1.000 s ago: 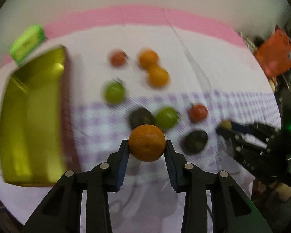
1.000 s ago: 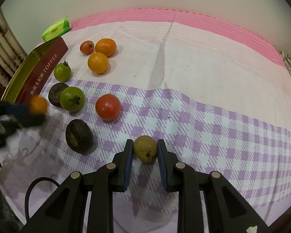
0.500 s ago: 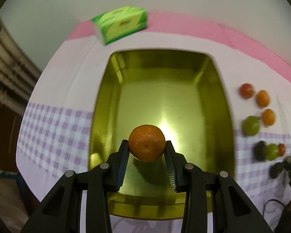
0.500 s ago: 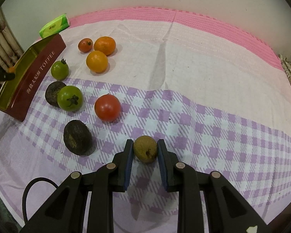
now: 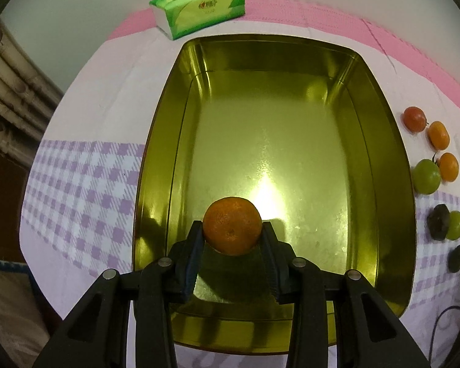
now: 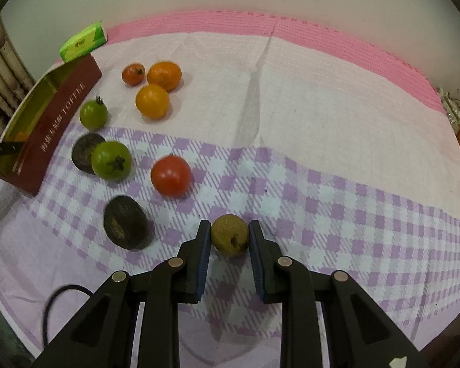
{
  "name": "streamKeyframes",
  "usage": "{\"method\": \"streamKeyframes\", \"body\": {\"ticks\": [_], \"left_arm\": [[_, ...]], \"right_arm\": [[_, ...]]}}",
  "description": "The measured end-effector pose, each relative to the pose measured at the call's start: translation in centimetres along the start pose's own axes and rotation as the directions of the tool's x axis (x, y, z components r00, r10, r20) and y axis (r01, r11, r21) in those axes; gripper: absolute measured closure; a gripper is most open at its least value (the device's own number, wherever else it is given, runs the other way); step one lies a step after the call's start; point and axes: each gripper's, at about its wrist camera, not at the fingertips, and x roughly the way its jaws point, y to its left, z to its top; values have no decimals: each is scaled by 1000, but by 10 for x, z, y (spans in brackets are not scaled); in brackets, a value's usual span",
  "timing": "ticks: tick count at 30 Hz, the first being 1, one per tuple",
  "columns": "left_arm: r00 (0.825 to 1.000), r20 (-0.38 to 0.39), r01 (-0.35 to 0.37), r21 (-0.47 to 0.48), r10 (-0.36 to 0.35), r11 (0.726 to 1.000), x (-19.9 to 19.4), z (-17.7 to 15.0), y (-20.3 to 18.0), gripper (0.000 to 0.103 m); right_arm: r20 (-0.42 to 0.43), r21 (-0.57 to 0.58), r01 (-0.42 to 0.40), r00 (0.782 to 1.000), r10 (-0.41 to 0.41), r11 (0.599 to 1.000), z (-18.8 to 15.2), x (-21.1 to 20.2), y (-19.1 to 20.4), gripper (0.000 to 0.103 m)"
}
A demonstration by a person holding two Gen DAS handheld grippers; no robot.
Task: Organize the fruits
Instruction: 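Carry the mandarin into the tin tray and open the left tool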
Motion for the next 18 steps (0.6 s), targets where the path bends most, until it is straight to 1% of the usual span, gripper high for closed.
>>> {"method": "streamKeyframes", "body": {"ticks": [1, 3, 4, 5, 7, 8, 9, 10, 11, 13, 14, 15, 18], "left_arm": [[1000, -1, 1, 0, -1, 1000, 0, 0, -1, 64], [1000, 1, 21, -8, -21, 1000, -1, -1, -1, 59], [999, 8, 39, -12, -39, 999, -4, -1, -1, 48], [999, 18, 50, -16, -50, 999, -8, -1, 0, 34], [994, 79, 77, -31, -74, 997, -25, -2, 3, 25], [990, 110, 91, -35, -87, 995, -33, -3, 6, 25], [984, 147, 107, -38, -100, 994, -44, -3, 8, 25], [976, 192, 119, -46, -108, 992, -56, -4, 11, 25], [968, 227, 122, -60, -106, 991, -64, -5, 16, 25], [958, 273, 114, -97, -84, 989, -76, -11, 26, 24], [957, 283, 107, -119, -70, 987, -79, -12, 33, 24], [957, 285, 96, -143, -52, 985, -80, -15, 40, 24], [961, 273, 22, -245, 47, 969, -79, -26, 63, 24]], "right_arm": [[11, -5, 7, 1000, -7, 1000, 4, -5, 1, 80], [34, -18, 4, 999, -3, 1000, 13, -16, 4, 80], [60, -32, -6, 998, 8, 999, 22, -25, 10, 80], [75, -42, -13, 997, 17, 999, 27, -30, 14, 80], [115, -78, -66, 990, 75, 995, 44, -42, 34, 80], [129, -105, -108, 984, 121, 989, 53, -46, 48, 80], [135, -125, -133, 979, 150, 983, 59, -48, 59, 80], [136, -161, -173, 971, 195, 972, 67, -49, 78, 80], [127, -190, -217, 962, 243, 958, 74, -48, 96, 80], [96, -221, -296, 942, 322, 929, 85, -41, 128, 80], [72, -247, -325, 933, 352, 913, 91, -34, 148, 80], [63, -264, -329, 932, 357, 907, 93, -31, 160, 80], [7, -316, -357, 926, 378, 879, 101, -12, 208, 80]]}}
